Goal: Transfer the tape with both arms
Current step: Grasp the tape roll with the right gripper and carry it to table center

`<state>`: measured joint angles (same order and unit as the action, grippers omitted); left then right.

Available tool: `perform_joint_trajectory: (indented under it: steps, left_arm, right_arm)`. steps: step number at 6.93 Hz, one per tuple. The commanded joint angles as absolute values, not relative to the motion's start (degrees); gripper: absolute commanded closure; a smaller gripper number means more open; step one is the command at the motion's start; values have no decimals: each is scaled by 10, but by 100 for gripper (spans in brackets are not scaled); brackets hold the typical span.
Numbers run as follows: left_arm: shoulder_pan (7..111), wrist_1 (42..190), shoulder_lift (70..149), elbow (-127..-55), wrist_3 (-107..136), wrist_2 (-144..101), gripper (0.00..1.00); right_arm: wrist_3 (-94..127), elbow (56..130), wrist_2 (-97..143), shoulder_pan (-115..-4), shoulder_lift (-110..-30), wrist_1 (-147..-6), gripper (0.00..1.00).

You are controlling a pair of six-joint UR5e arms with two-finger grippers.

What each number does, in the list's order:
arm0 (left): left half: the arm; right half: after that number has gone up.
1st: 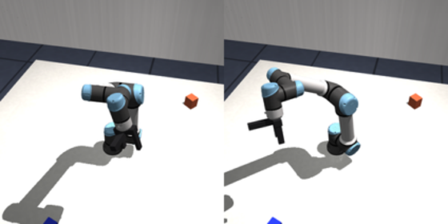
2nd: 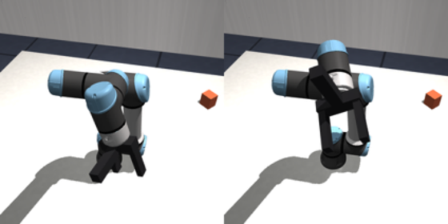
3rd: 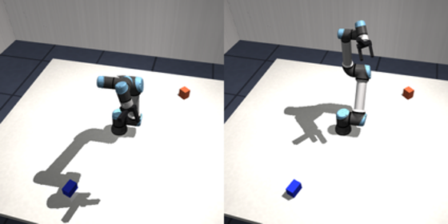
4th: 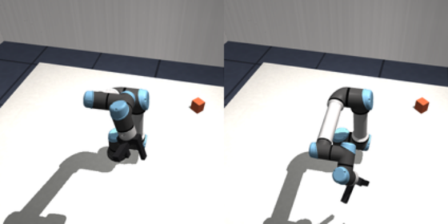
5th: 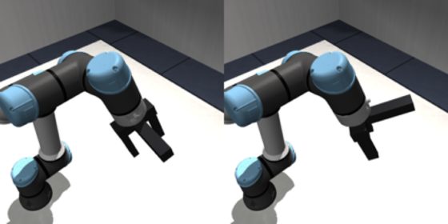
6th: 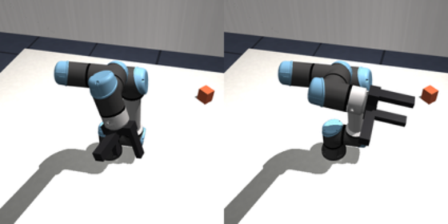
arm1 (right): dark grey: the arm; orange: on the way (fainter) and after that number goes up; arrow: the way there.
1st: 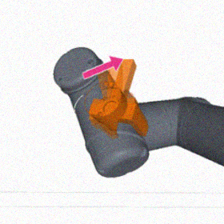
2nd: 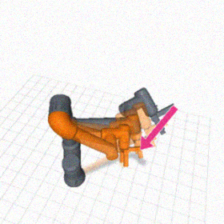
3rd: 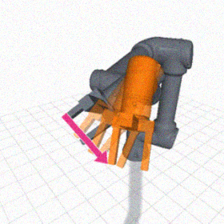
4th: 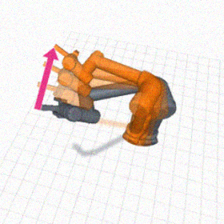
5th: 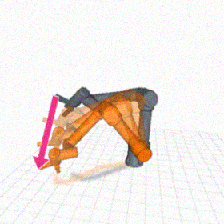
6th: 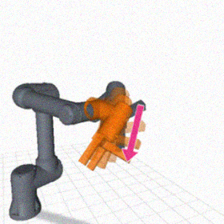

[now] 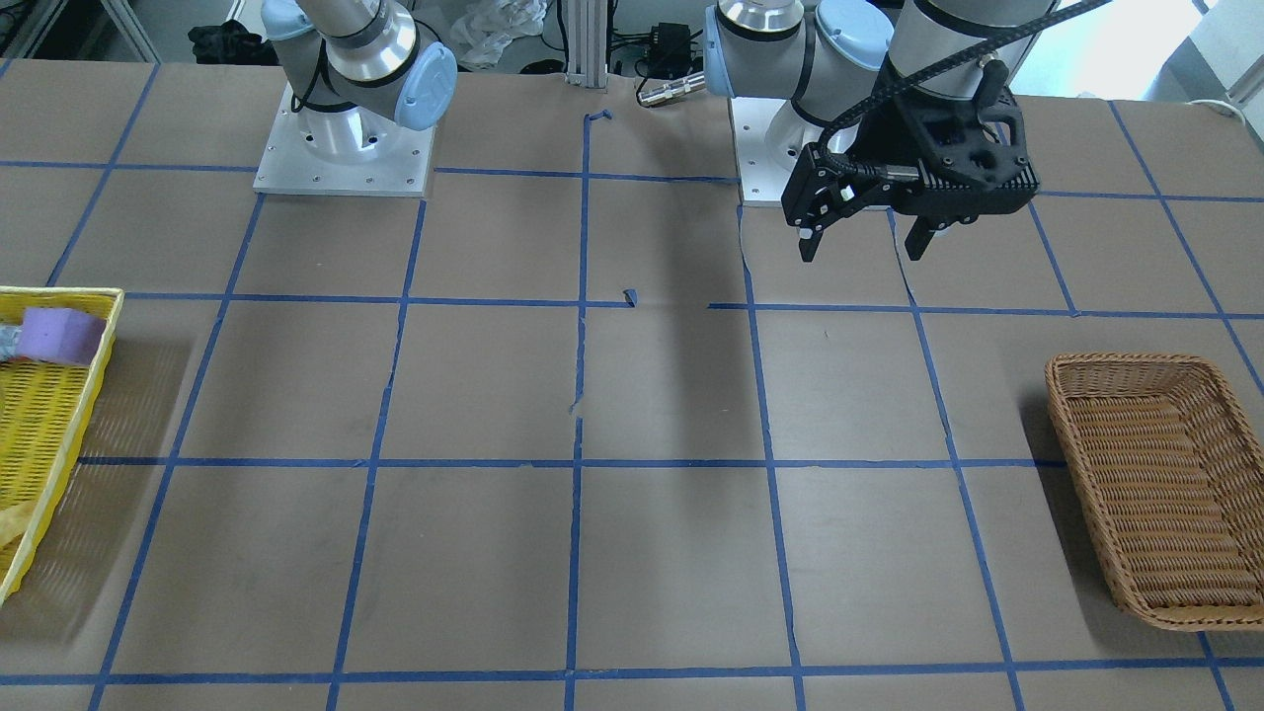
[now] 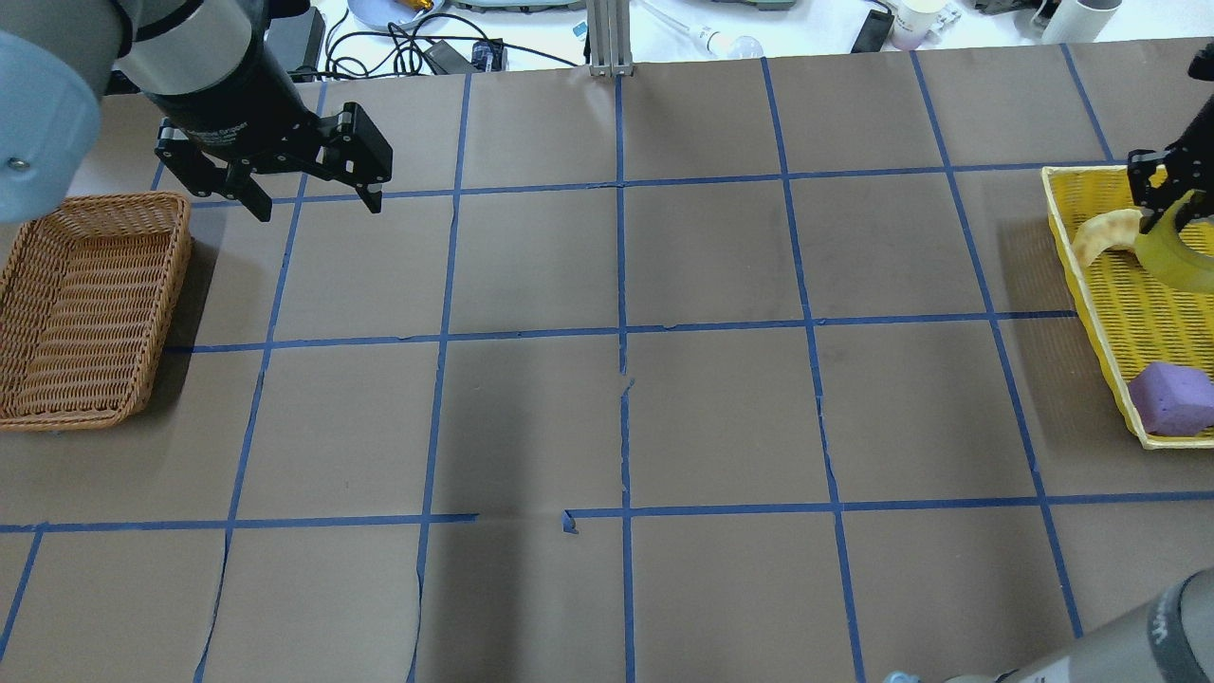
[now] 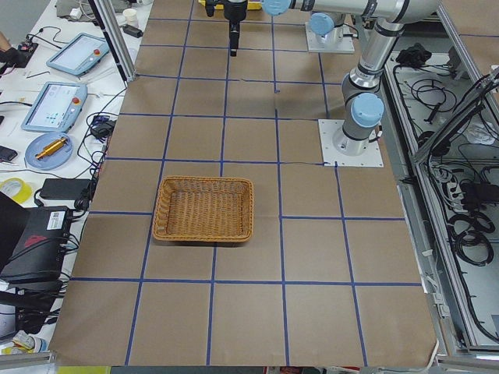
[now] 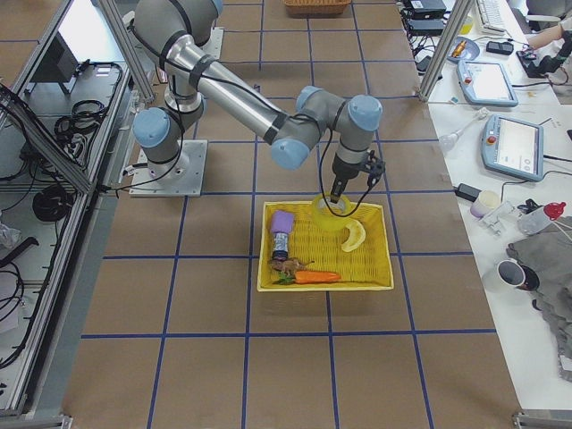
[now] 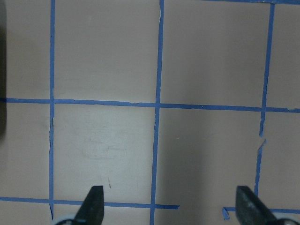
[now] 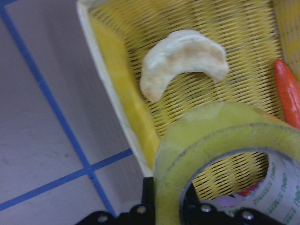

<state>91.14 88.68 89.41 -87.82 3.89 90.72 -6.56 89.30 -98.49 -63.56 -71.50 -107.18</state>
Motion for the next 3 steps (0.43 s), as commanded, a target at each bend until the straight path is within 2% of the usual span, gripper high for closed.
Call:
perform_joint_trajectory:
  steps: [1,3]
  left_arm:
    - [911,887,895,-879,38,908,0]
    - [911,878,894,-889,24,908,0]
  right_arm:
    - [-48,891,-984,-785,-729,-1049,100]
    - [133,891,-947,-934,-719,-1054,100]
